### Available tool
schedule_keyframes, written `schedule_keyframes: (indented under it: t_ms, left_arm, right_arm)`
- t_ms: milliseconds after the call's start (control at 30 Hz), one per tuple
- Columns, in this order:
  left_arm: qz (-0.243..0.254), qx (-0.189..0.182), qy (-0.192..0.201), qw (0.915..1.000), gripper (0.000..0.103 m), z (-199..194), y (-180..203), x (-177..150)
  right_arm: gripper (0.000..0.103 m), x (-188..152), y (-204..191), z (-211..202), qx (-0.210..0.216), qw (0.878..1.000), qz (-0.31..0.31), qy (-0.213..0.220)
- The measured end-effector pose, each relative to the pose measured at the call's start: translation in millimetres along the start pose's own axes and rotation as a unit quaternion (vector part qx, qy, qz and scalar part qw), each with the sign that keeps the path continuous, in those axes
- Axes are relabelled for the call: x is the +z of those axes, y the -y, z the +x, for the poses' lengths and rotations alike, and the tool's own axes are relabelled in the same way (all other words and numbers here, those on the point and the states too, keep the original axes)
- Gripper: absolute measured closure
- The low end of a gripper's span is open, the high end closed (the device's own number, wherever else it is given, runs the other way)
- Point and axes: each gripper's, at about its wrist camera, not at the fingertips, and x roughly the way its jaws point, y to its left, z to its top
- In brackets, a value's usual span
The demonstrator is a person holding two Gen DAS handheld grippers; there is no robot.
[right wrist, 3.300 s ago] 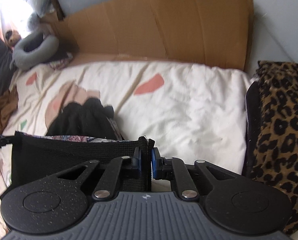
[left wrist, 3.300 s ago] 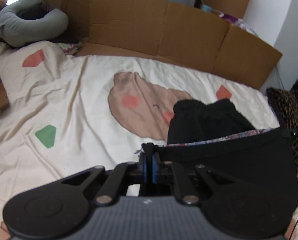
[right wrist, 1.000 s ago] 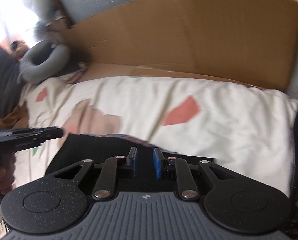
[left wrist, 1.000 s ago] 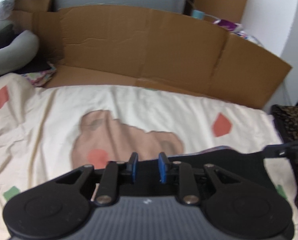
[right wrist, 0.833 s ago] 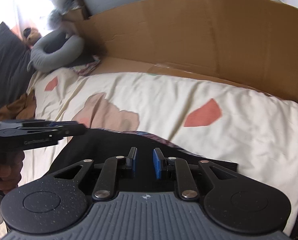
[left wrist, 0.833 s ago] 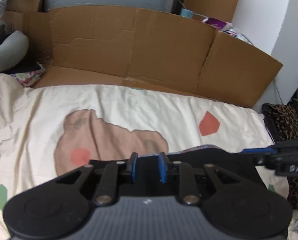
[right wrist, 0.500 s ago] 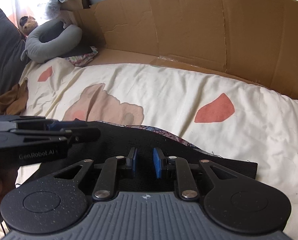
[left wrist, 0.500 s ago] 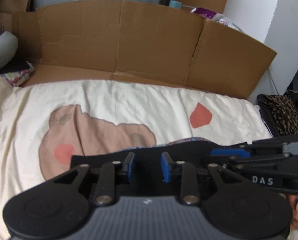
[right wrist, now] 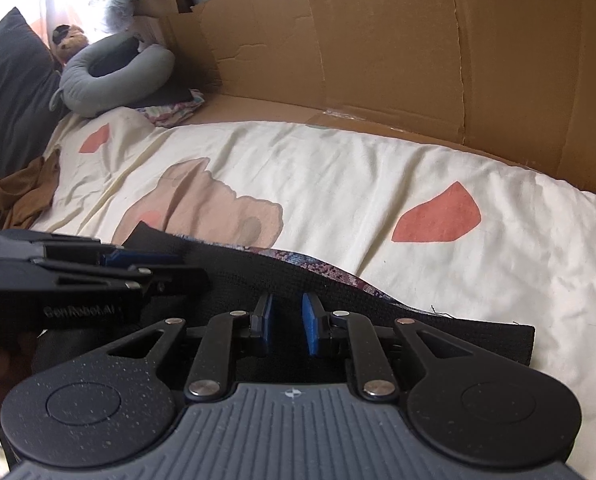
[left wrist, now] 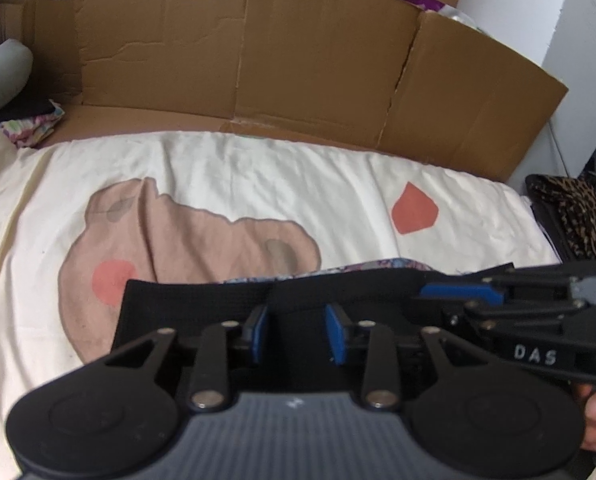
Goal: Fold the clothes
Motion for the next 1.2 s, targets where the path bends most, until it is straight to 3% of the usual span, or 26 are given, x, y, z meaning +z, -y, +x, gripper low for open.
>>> schedule_keyframes:
  t_ms: [100,233,367,533,600,667,833,1067,1200]
  left_arm:
    - [0.016,-0.007,0.015,0.9997,0.077,-10.1,8.2,2.6]
    - [0.024,-0.029,0.031,0.9988,0.077,-15.0,16.3,2.3]
    - [0.023,-0.047,0.023,0.9984,0.080,-9.1,19.1,-1.2]
    - [0.008,-0.064,0.012,0.9978,0.080,0.9,14.7,-6.0]
    - [0.010,-0.054,0.004,0.9985,0.094,7.4,11.8,-6.3]
    - [0.005,-0.047,-0.002,0.9989,0.100,9.1,8.3,-4.5]
    - [0.015,-0.035,0.017,0.9991,0.099,-15.1,5.3,-1.7]
    - [0.011,-0.046,0.025,0.9986,0.094,-43.1,3.8,-14.4]
    - [0.022,-0.045,0.015,0.9986,0.090,-39.3,9.5,-22.1]
  right_arm:
    - [0.090,6.5,-0.4,-5.1,-0.014,1.000,0.009,0.000]
    - [0.090,7.4,-10.9,-22.4,-0.031,0.999,-0.021,0.025]
    - [0.090,3.2,-13.2,-29.9,-0.025,0.999,-0.024,0.028]
    - [0.089,-3.7,-20.8,-18.5,-0.029,0.998,-0.050,0.001]
    - [0.090,-4.4,-21.3,-12.9,-0.035,0.998,-0.060,-0.009]
    - [0.091,0.0,-22.2,-14.7,-0.045,0.997,-0.065,-0.013]
    - [0.088,4.6,-25.0,-30.7,-0.038,0.997,-0.066,-0.004]
    - [0.087,0.5,-33.4,-50.8,-0.010,0.997,-0.071,0.005]
    - [0.077,-12.4,-44.3,-41.8,-0.017,0.995,-0.100,-0.015]
